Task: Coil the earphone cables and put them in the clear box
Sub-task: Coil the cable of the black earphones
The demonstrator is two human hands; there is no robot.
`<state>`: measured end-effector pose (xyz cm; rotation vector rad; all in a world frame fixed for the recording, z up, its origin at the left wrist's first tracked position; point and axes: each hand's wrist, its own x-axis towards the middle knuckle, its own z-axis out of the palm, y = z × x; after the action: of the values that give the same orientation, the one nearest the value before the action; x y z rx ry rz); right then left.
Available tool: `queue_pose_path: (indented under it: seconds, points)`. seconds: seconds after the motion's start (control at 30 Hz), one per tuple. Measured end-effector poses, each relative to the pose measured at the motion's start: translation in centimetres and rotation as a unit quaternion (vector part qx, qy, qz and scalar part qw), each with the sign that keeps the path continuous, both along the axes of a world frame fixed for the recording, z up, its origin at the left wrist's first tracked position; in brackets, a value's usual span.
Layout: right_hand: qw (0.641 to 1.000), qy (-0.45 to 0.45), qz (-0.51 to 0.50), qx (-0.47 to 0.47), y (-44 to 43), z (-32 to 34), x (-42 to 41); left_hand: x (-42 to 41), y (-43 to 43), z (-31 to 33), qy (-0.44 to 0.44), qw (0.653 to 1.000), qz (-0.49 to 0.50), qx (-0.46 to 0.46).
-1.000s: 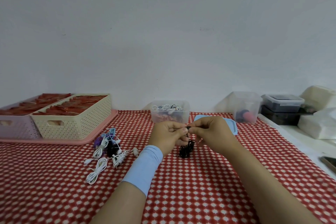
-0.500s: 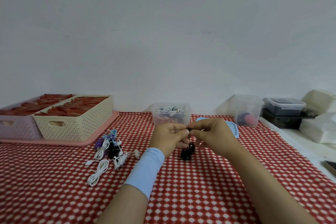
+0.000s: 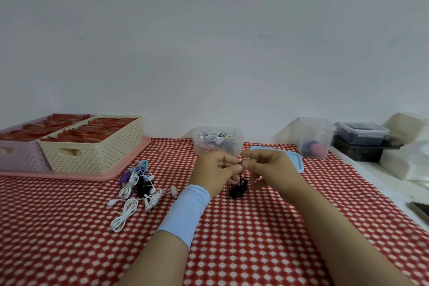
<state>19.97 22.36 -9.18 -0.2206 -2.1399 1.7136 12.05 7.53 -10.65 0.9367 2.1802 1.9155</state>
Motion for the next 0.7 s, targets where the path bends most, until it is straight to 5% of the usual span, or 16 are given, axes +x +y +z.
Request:
queue_pose_path:
  seconds: [0.7]
  points:
    - [0.999, -0.031, 0.024, -0.022, 0.27, 0.56, 0.27, -0.25, -0.33, 0.16, 0.025, 0.999, 0.013, -0.039]
